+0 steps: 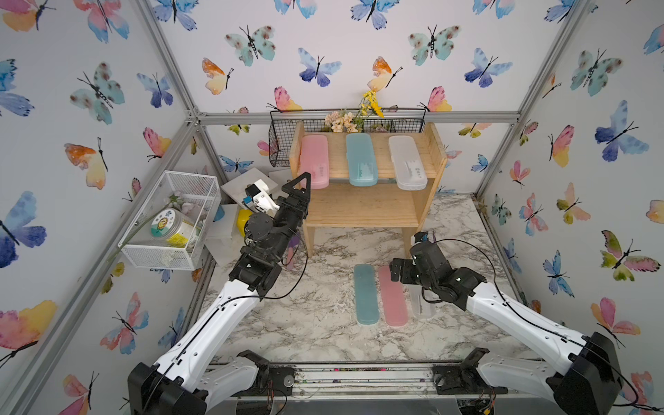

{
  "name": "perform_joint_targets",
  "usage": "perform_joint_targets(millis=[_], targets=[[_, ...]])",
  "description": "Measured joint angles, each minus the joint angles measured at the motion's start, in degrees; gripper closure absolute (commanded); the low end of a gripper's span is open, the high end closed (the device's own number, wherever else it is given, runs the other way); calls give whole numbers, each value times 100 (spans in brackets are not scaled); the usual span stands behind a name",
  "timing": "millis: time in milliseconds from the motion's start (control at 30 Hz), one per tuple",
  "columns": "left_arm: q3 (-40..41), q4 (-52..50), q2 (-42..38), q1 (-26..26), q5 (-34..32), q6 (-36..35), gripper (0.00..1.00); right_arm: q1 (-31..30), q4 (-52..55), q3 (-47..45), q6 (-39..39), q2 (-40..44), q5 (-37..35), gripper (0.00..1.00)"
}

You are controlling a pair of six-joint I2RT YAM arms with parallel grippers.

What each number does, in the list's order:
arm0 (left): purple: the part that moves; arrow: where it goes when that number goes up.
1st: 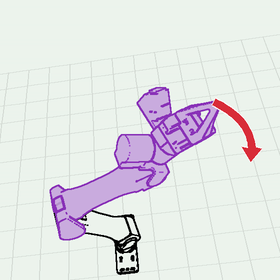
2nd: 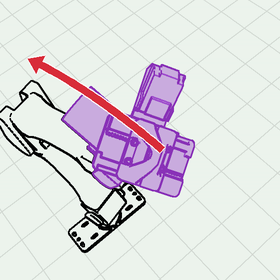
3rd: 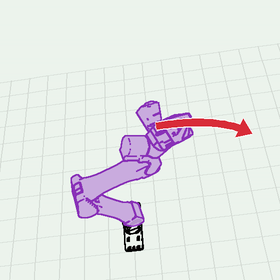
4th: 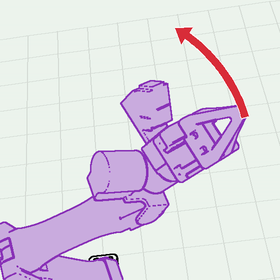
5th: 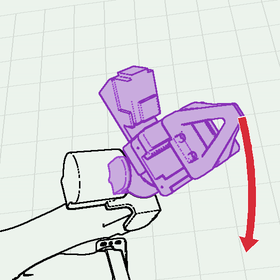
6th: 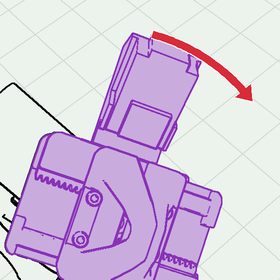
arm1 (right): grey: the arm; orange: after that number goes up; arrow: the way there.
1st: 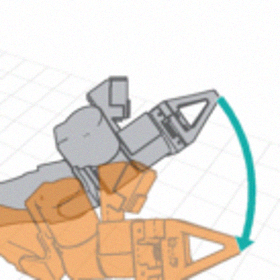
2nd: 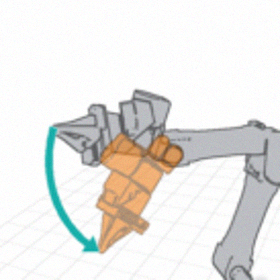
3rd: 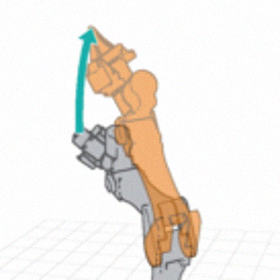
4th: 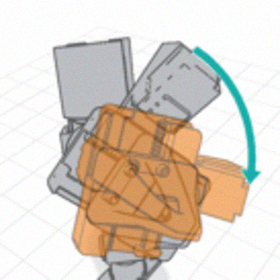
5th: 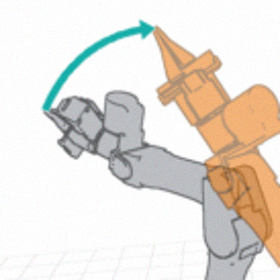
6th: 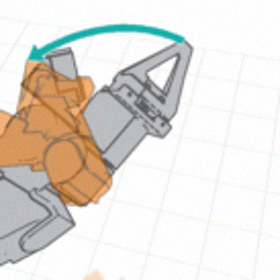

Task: Remove the pencil cases from the shelf
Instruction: Pick up the pencil case from the shelf.

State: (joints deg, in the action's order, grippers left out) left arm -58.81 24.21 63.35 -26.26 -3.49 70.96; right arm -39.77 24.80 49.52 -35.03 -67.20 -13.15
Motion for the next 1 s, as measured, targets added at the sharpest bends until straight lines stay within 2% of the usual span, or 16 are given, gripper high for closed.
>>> perform_joint_targets(millis=[67,167,267,400,667,867,1000], targets=[[-35,24,52,33,26,20,35,11,-2,15,17,-31,20,1],[-46,42,109,70,59,22,38,48,-4,39,20,-52,61,1],[-46,42,144,94,70,31,51,74,-22,59,22,-57,96,1],[-46,76,190,146,96,90,57,85,-26,59,22,-74,118,1],[-46,162,197,199,232,175,81,85,-20,63,24,-83,131,1],[63,317,153,221,367,39,89,85,-20,70,46,-33,133,1],[319,483,-48,221,605,-417,92,85,-15,92,85,254,138,1]])
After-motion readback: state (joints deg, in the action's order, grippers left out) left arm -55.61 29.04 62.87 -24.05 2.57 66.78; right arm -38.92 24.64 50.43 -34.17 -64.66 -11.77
